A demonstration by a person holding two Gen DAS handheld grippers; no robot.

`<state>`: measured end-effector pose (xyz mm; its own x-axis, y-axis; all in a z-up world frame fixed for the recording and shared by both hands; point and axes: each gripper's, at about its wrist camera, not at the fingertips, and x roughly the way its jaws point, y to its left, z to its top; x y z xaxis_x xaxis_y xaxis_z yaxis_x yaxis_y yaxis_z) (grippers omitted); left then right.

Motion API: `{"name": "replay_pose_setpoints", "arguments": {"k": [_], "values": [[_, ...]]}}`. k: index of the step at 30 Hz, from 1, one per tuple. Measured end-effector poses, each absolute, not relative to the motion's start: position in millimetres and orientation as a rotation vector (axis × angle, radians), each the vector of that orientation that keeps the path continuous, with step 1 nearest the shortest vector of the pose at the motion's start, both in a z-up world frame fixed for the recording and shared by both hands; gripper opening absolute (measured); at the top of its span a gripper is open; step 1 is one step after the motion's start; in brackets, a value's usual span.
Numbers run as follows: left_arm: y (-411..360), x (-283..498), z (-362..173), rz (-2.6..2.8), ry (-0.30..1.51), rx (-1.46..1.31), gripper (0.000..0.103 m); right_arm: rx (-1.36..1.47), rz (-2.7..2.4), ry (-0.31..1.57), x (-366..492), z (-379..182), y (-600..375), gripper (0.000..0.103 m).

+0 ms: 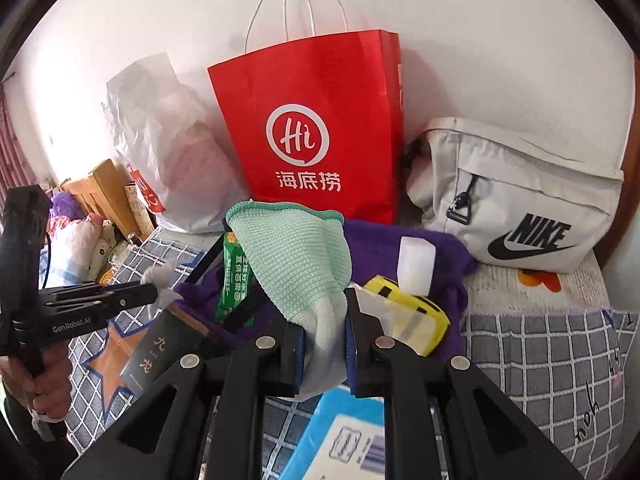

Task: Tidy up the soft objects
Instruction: 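Open the right tool over the towel while the left tool releases the white glove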

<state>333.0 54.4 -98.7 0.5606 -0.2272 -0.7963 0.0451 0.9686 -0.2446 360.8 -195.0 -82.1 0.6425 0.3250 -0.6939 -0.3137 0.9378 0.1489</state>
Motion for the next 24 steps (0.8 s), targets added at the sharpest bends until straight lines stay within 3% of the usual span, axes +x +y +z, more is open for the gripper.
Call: {"name": "replay_pose_setpoints", "arguments": {"k": [24], "values": [[28.6, 408.9, -146.9, -0.199, 1.1, -0.198, 0.016, 0.053, 0.37, 0.953, 422.1, -153.5, -199.7, 0.019]]}}
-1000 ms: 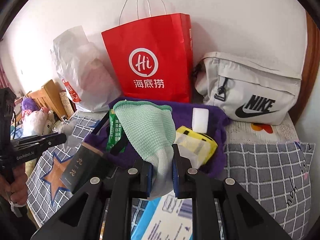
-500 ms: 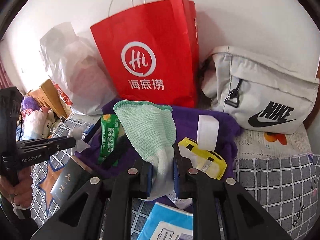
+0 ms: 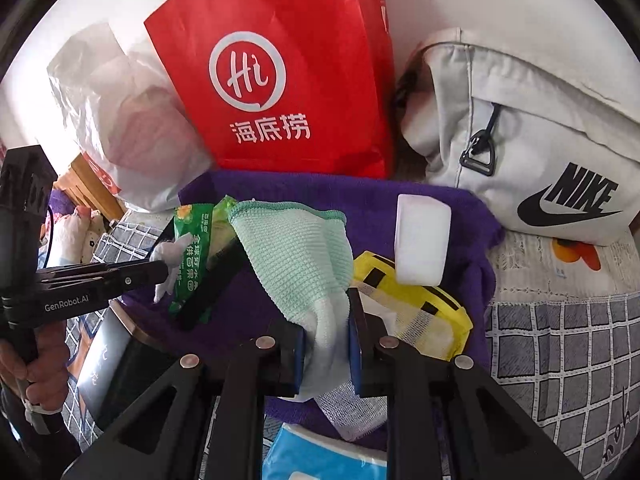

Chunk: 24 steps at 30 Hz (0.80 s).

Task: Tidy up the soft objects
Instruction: 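Open the right tool over the towel while the left tool releases the white glove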

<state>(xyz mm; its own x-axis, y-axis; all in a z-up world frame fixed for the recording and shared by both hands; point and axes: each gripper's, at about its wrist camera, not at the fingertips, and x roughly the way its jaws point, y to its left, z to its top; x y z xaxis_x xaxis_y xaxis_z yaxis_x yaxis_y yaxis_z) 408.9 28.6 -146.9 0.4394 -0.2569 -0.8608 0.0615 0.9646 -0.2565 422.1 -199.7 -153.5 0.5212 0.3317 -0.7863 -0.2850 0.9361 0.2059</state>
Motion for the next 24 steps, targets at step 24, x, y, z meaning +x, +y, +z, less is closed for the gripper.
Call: {"name": "replay_pose_setpoints", "arguments": {"k": [24], "values": [[30.8, 419.1, -164.3, -0.161, 1.148, -0.204, 0.043, -0.018, 0.425, 0.932, 415.6, -150.4, -186.1, 0.056]]}}
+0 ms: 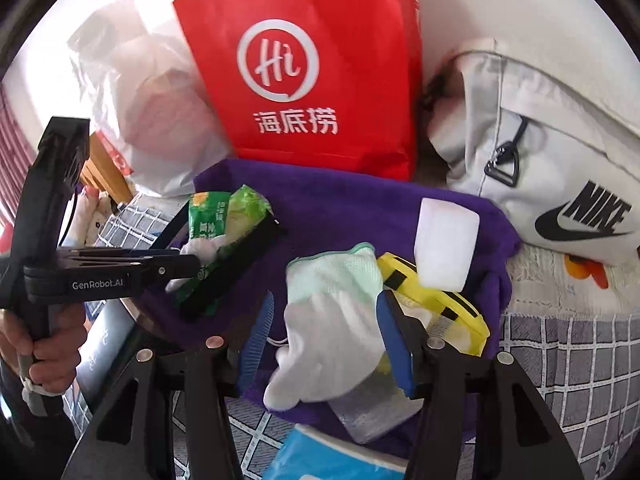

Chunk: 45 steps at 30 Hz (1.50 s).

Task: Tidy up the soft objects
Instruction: 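Open the right tool over the towel while the left tool releases the white glove, then move both open tools back toward the orange-print packet on the bed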

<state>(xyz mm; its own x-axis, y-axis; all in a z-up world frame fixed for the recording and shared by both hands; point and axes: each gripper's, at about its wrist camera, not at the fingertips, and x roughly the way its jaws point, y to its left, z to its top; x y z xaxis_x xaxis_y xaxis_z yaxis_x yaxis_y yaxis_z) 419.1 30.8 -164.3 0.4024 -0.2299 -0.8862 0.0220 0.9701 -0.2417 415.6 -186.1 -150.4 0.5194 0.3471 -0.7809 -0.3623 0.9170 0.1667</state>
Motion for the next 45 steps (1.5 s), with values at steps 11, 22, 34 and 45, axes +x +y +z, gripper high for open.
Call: {"name": "replay_pose_setpoints", "arguments": {"k": [11, 22, 34, 45], "values": [[51.6, 384.8, -135.6, -0.116, 1.112, -0.206, 0.051, 0.061, 0.426, 0.882, 388.1, -116.5, -189.7, 0.061], [65.3, 305.9, -104.3, -0.108, 1.035, -0.237, 0.051, 0.063, 0.614, 0.903, 280.2, -95.3, -163.2, 0.061], [87.0, 223.7, -113.7, -0.115, 1.012, -0.253, 0.051, -0.16, 0.6, 0.994, 180.6, -160.5, -115.5, 0.068], [111.8, 181.3, -147.9, -0.089, 1.039, -0.296, 0.051, -0.271, 0.472, 0.987, 181.3, -207.6, -102.1, 0.068]]}}
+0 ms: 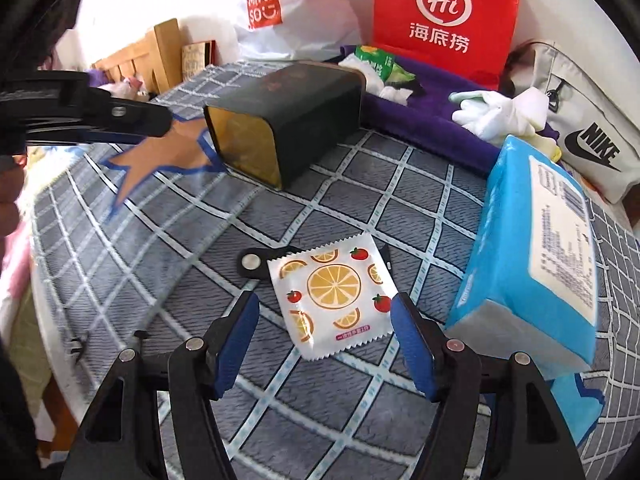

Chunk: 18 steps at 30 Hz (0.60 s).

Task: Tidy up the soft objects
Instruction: 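Move both open tools back toward the orange-print packet on the bed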

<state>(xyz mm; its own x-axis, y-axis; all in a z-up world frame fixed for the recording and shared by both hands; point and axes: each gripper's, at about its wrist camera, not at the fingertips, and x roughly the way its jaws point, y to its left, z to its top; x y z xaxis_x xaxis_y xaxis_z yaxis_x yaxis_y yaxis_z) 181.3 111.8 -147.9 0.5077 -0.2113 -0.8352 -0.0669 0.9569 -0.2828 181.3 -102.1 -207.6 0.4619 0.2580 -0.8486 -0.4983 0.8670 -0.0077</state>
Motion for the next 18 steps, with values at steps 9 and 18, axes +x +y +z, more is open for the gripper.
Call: {"name": "replay_pose_setpoints", "arguments": {"k": [9, 18], "values": [[120.8, 171.4, -163.9, -0.113, 1.063, -0.344, 0.051, -0.234, 0.461, 0.947, 189.8, -208.4, -104.4, 0.037], [109.1, 167.8, -170.7, -0.15, 1.081, -0.336, 0.051, -0.172, 0.46, 0.893, 171.5, -180.8, -121.3, 0.007]]}}
